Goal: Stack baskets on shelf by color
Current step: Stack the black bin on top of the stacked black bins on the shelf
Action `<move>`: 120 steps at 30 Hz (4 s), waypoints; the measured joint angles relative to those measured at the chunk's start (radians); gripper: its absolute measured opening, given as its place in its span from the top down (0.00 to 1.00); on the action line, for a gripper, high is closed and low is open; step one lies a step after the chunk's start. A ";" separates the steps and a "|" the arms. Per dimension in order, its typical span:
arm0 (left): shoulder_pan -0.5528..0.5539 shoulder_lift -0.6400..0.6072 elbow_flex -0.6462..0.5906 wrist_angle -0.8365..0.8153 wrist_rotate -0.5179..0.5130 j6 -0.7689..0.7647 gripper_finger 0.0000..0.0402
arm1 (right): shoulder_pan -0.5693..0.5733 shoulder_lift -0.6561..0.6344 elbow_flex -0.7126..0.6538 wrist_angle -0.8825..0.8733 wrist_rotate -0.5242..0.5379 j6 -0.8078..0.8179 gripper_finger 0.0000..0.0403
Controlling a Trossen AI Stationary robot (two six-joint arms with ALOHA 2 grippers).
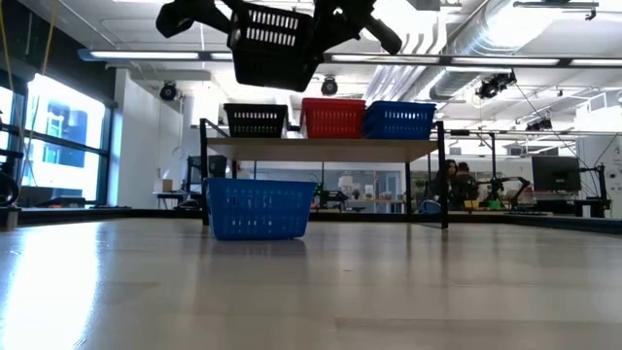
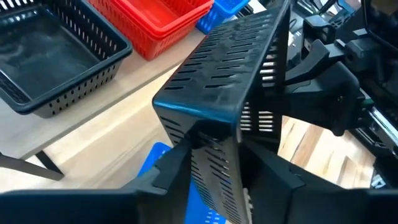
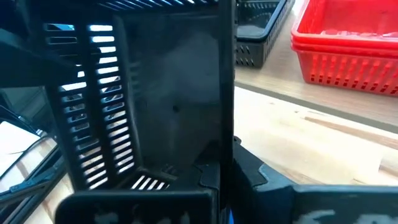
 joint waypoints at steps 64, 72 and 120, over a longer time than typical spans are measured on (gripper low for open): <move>0.473 -0.013 0.109 0.017 0.218 0.160 1.00 | -0.158 -0.233 0.001 -0.064 -0.134 -0.583 0.67; 0.643 0.010 0.203 -0.055 0.309 0.159 1.00 | -0.239 -0.232 0.001 -0.169 -0.225 -0.586 0.67; 0.954 0.423 0.478 -0.434 0.715 0.126 1.00 | -0.308 -0.232 -0.001 -0.290 -0.265 -0.718 0.67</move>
